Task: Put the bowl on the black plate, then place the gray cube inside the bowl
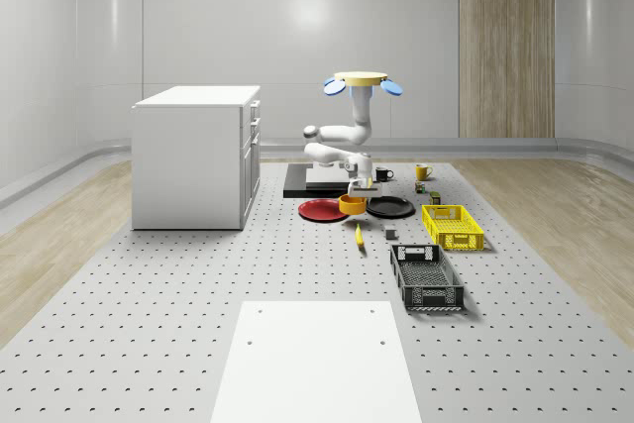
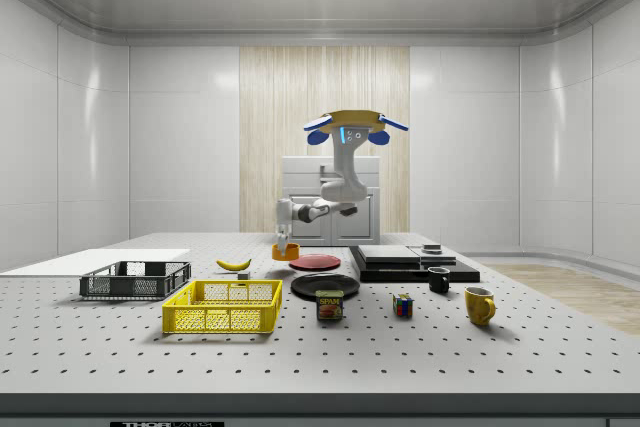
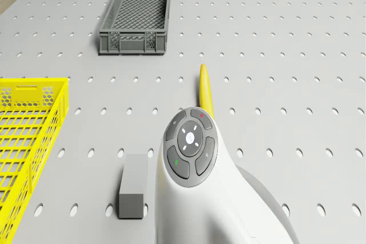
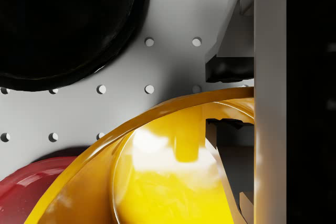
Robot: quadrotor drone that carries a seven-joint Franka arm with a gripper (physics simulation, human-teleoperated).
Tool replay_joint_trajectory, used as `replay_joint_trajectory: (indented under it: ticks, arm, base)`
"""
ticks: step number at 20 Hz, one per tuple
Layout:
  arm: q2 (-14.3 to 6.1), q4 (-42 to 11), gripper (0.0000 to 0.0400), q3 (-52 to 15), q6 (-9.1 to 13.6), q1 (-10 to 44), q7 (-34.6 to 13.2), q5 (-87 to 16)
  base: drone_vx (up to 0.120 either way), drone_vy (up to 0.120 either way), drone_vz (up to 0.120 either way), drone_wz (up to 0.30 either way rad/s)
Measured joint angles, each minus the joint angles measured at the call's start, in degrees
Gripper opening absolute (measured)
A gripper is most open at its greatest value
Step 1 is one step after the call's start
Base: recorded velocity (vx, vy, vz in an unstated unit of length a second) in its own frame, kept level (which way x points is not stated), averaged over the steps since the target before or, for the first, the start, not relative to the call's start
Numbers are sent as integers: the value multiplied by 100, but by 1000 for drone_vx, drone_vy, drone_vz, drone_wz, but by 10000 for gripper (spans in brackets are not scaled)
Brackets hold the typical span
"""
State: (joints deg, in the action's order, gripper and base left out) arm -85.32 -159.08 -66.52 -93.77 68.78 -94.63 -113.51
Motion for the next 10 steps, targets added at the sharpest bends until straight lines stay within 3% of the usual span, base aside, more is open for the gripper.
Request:
replay_joint_trajectory:
  ticks: [10]
  arm:
    - [8,-1,100,1,7,-4,3,-4]
  base:
    - [-120,120,0,0]
